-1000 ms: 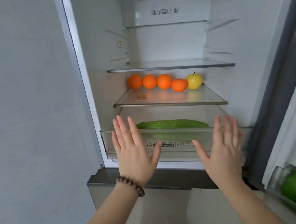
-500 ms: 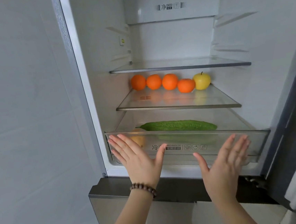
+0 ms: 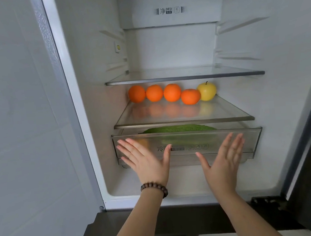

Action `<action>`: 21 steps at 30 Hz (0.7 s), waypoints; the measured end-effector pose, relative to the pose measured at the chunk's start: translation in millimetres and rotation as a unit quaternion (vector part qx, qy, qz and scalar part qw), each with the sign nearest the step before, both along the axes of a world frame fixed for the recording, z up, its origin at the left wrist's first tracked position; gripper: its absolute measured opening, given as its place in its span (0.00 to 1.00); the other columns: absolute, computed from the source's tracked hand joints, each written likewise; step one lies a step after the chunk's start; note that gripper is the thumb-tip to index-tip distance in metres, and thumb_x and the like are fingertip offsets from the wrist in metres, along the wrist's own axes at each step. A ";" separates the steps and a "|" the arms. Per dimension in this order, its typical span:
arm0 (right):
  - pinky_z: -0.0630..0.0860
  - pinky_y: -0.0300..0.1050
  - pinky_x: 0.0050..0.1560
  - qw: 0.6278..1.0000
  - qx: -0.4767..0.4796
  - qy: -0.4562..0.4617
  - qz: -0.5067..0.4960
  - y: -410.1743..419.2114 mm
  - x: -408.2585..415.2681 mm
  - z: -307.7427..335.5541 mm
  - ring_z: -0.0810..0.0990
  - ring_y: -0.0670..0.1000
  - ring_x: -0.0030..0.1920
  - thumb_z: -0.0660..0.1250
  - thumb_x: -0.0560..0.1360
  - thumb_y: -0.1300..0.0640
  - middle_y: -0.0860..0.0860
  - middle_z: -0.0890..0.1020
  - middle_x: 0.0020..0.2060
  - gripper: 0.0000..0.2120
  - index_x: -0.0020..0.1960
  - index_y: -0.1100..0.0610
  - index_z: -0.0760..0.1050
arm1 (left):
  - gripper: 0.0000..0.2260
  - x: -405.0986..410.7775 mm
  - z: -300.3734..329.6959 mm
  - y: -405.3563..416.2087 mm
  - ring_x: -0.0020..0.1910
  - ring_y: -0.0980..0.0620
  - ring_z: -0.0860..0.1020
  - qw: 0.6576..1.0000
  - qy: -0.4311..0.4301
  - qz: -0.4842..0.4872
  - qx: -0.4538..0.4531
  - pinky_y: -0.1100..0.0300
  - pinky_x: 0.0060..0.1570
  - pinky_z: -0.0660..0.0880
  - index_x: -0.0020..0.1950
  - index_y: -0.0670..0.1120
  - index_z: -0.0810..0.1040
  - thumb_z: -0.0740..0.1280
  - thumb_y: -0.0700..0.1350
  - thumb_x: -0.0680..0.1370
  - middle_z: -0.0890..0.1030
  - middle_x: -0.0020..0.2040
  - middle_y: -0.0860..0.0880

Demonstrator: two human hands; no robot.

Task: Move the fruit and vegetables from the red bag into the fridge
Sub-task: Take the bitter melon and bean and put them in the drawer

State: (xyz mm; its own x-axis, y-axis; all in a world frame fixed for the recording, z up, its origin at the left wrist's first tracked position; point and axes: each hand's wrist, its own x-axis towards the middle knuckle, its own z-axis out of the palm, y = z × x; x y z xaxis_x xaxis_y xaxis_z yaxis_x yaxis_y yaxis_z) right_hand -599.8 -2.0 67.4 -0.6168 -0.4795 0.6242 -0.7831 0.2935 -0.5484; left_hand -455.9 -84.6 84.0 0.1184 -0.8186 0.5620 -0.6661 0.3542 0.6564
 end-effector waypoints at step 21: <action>0.45 0.51 0.73 0.999 0.047 -0.017 0.011 -33.2 -20.6 9.8 0.38 0.57 0.75 0.65 0.73 0.42 0.55 0.35 0.74 0.47 0.75 0.57 0.36 | 0.49 2.9 4.4 -31.1 0.74 0.40 0.34 0.994 -0.016 -0.097 0.041 0.42 0.71 0.43 0.74 0.38 0.35 0.64 0.63 0.73 0.34 0.75 0.38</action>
State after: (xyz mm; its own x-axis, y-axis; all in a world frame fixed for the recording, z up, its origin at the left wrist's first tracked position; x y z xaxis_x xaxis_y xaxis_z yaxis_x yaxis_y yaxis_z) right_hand -620.4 -35.2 77.2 -0.6259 -0.5488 0.5542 -0.7709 0.3275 -0.5464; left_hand -453.0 -115.7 88.4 -0.0632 -0.8676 0.4933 -0.6116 0.4243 0.6678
